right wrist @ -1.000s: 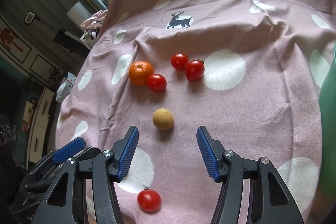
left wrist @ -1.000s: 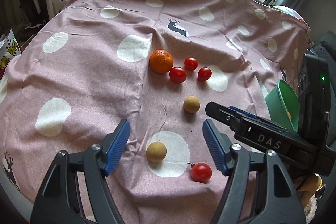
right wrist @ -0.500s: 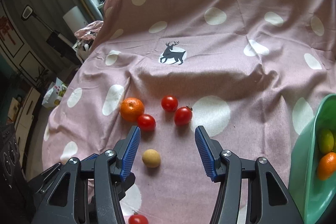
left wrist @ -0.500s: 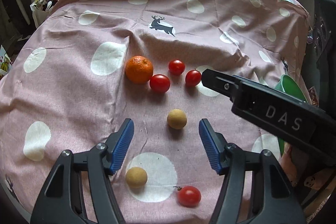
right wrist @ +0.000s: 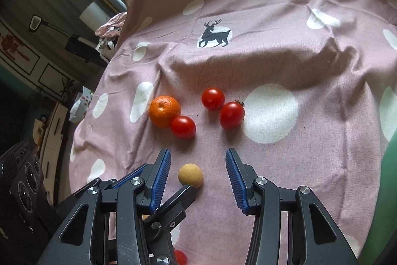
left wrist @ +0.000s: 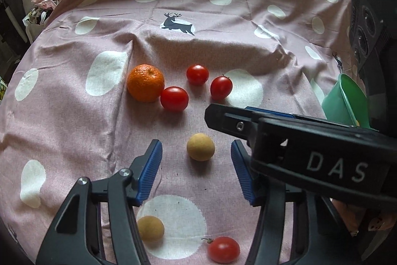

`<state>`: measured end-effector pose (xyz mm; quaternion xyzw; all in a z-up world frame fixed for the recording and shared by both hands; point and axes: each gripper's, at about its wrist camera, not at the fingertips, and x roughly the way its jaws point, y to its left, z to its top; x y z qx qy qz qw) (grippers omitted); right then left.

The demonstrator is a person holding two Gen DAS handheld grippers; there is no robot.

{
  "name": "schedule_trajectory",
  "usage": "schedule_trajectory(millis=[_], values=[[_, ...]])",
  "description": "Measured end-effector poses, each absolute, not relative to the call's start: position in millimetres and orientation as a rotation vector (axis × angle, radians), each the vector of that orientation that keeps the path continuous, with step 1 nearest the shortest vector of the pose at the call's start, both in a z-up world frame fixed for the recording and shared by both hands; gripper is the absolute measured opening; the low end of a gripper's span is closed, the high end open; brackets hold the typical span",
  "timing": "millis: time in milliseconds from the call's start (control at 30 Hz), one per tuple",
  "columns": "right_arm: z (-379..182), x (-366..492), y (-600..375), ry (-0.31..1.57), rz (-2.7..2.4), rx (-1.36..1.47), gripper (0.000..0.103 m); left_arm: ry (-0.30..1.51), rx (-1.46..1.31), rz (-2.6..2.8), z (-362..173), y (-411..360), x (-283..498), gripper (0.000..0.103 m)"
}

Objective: Organize fruits

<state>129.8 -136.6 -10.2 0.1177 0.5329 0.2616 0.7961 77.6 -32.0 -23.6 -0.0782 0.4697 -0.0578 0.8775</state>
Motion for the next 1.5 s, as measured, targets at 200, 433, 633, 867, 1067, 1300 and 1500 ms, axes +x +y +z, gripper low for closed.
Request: schedule_trajectory(millis=[200, 433, 633, 867, 1067, 1300, 1500], values=[[-27, 132, -132, 1.212, 0.605, 0.297, 0.032, 1.003, -0.204, -0.153, -36, -34, 82, 0.045], [-37, 136, -128, 1.242, 0.611, 0.310, 0.032, 1.026, -0.220, -0.169, -43, -36, 86, 0.042], [-39, 137, -128, 1.239, 0.627, 0.312, 0.032, 1.029, -0.242, -0.178, -45, -34, 87, 0.037], [-38, 137, -125, 1.227, 0.645, 0.277, 0.032, 1.029, -0.241, -0.179, -47, -31, 87, 0.034], [-39, 134, -118, 1.221, 0.652, 0.223, 0.032, 1.029, -0.226, -0.185, -48, -32, 85, 0.027], [-38, 131, -117, 1.198, 0.653, 0.196, 0.030, 1.029, -0.223, -0.183, -47, -32, 83, 0.026], [-28, 123, -120, 1.166, 0.654, 0.181, 0.029, 1.005, -0.221, -0.189, -38, -33, 77, 0.026]])
